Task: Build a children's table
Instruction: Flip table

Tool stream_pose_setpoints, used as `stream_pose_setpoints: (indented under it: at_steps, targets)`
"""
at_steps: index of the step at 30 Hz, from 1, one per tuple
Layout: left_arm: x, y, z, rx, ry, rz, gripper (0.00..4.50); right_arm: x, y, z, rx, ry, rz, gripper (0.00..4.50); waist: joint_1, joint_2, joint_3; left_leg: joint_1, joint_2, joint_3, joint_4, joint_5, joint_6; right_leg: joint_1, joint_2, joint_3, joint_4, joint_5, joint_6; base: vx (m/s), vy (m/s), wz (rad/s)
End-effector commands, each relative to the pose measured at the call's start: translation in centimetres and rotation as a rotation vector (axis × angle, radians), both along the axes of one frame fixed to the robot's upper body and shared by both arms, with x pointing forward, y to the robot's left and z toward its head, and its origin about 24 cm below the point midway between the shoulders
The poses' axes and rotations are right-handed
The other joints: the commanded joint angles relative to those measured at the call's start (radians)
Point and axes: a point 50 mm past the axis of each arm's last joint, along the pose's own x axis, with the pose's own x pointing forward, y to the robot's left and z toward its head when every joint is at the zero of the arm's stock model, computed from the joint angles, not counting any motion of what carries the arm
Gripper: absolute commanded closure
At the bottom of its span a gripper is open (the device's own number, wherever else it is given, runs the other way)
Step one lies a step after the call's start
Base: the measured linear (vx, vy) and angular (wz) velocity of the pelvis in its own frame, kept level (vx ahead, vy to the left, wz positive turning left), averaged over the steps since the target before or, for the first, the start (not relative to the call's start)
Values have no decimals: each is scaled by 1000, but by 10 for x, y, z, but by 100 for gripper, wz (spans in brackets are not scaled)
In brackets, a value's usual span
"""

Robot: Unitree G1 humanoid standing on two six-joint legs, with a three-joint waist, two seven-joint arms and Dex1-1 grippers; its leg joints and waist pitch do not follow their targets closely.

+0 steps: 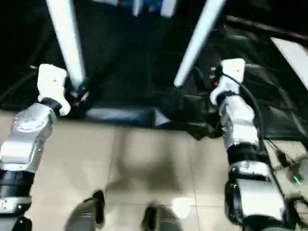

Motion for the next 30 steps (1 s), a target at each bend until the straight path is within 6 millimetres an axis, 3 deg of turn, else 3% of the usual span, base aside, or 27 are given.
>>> stream_pose_setpoints:
  at_steps: [1, 2, 3, 4, 5, 7, 8, 9, 10, 11, 12, 14, 16, 17, 18, 19, 20, 21, 22, 23, 24, 25, 26, 27, 28, 29, 30]
  targets:
    - [0, -4, 7, 8, -14, -13, 174, 0, -10, -1, 1, 6, -30, 0, -6, 17, -67, 78, 85, -15, -84, -172, -55, 37, -55, 57, -143, -482, -205, 0, 0, 0]
    - [-2, -4, 8, 19, -5, -8, 174, 2, -9, 2, 18, -1, -37, 0, -34, 34, -78, 107, 118, -25, -130, -265, -73, 11, 15, 33, -76, -143, -216, -83, -8, 26]
    - [-4, -4, 10, 22, -1, -6, 174, 4, -7, 4, 38, -8, -37, 0, -44, 36, -76, 98, 119, -17, -142, -284, -79, 15, 21, 31, -71, -50, -215, -83, -8, 26]
    - [-7, -4, 12, 11, -5, -9, 174, 4, -4, 4, 45, -14, -30, 0, -49, 27, -73, 92, 114, -4, -148, -300, -61, 20, 6, 37, -81, 10, -210, 0, 0, 0]
    - [-8, -4, 12, 7, -7, -10, 174, 4, -3, 4, 46, -16, -27, 0, -47, 16, -63, 80, 107, 10, -151, -357, -42, 24, -18, 51, -105, -66, -201, 0, 0, 0]
    - [-12, -4, 12, -25, -11, -17, 174, 3, 1, 0, 33, -25, -9, 0, -42, 3, -62, 74, 96, 33, -142, -385, -26, 29, -46, 71, -133, -240, -181, 0, 0, 0]
    - [-16, -5, 10, -36, -15, -15, 174, 0, 3, -4, 31, -32, -15, 0, -36, 1, -71, 66, 96, 42, -141, -324, -17, 40, -55, 79, -138, -272, -174, 0, 0, 0]
    - [-17, -5, 9, -39, -15, -14, 174, 0, 3, -5, 31, -34, -17, 0, -36, -4, -69, 60, 97, 45, -144, -287, -9, 44, -54, 80, -138, -264, -173, 0, 0, 0]
    - [-18, -5, 8, -43, -16, -13, 174, -1, 4, -7, 30, -37, -20, 0, -33, -3, -78, 61, 97, 53, -144, -214, 10, 49, -48, 81, -133, -217, -171, 0, 0, 0]
    - [-23, -5, 7, -63, -35, 4, 174, -6, 5, -11, 38, -50, -27, 0, -32, 2, -91, 65, 99, 58, -137, -147, 34, 48, -37, 81, -121, -131, -185, 0, 0, 0]
    - [-25, -5, 6, -66, -40, 8, 174, -8, 5, -12, 40, -51, -29, 0, -34, -2, -89, 60, 99, 62, -135, -112, 48, 46, -31, 81, -115, -66, -199, 0, 0, 0]
    - [-35, -5, 1, -81, -70, 34, 174, -23, 6, -22, 37, -58, -33, 0, -27, -2, -115, 61, 101, 63, -122, 0, 80, 61, -27, 81, -94, 99, -220, 74, -26, -2]
    - [-46, -6, -5, -100, -80, 42, 174, -44, 10, -32, 19, -46, -10, 0, -28, -6, -127, 66, 93, 68, -109, 108, 131, 62, -13, 81, -78, 250, -249, 82, -20, -1]
    - [-54, -7, -9, -107, -81, 45, 174, -62, 14, -39, 4, -35, 20, 0, -18, -7, -139, 64, 93, 68, -107, 128, 149, 80, -12, 83, -79, 288, -248, 69, -16, 1]
    - [-59, -8, -12, -112, -80, 47, 174, -75, 17, -43, -2, -27, 41, 0, -16, -4, -130, 75, 102, 72, -122, 1, 139, 76, -19, 80, -95, 171, -243, 69, -16, 1]
    - [-61, -9, -15, -111, -76, 47, 174, -82, 18, -47, -1, -18, 47, 0, -16, -4, -127, 76, 99, 72, -130, -71, 128, 84, -15, 78, -105, 81, -236, 60, -16, 0]
    - [-65, -10, -19, -109, -72, 47, 174, -91, 20, -51, 0, -6, 55, 0, -14, 5, -131, 87, 102, 74, -145, -233, 88, 97, -14, 74, -131, -126, -226, 0, 0, 0]
    - [-70, -13, -25, -104, -62, 53, 174, -107, 24, -61, 19, 18, 57, 0, -13, 4, -125, 94, 104, 75, -153, -318, 68, 102, -12, 68, -145, -240, -220, 0, 0, 0]
    - [-74, -15, -31, -102, -51, 52, 174, -118, 26, -69, 44, 40, 55, 0, -11, 25, -118, 120, 105, 78, -163, -481, 23, 105, -12, 62, -185, -475, -195, 56, -10, 2]
    - [-74, -15, -31, -102, -51, 52, 174, -118, 26, -69, 44, 40, 55, 0, -16, 22, -101, 144, 101, 80, -158, -580, -12, 104, -8, 44, -216, -649, -159, 64, 4, -6]
    - [-76, -17, -35, -102, -44, 52, 174, -125, 28, -73, 61, 54, 52, 0, -22, 22, -98, 152, 99, 79, -155, -610, -31, 109, -2, 30, -230, -722, -128, 64, 4, -6]
    - [-78, -18, -39, -113, -35, 66, 174, -131, 30, -80, 54, 70, 48, 0, -24, 30, -109, 166, 98, 77, -147, -628, -51, 130, -4, 15, -244, -757, -87, 50, 34, -17]
    - [-79, -20, -41, -118, -27, 66, 174, -135, 33, -84, 24, 84, 50, 0, -29, 42, -125, 162, 103, 75, -152, -642, -62, 161, -1, 1, -240, -712, -66, 61, 52, -18]
    - [-80, -20, -42, -119, -23, 66, 174, -137, 34, -86, 8, 90, 51, 0, -22, 50, -123, 170, 108, 74, -156, -663, -66, 160, -1, -2, -237, -700, -64, 61, 52, -18]
    - [-80, -21, -43, -121, -21, 65, 174, -139, 35, -88, -3, 94, 52, 0, -27, 49, -128, 180, 108, 69, -164, -684, -70, 164, 4, -4, -233, -673, -65, 87, 51, -16]
    - [-78, -22, -43, -127, -27, 68, 174, -143, 37, -89, -7, 111, 51, 0, -7, 41, -139, 78, 73, 52, -169, -610, -13, 251, -28, -28, -234, -697, -20, 80, 52, 9]
    - [-78, -22, -43, -127, -27, 68, 174, -143, 37, -89, -7, 111, 51, 0, -4, 45, -155, 78, 60, 60, -142, -443, 62, 264, -66, -6, -263, -717, 4, 80, 52, 9]
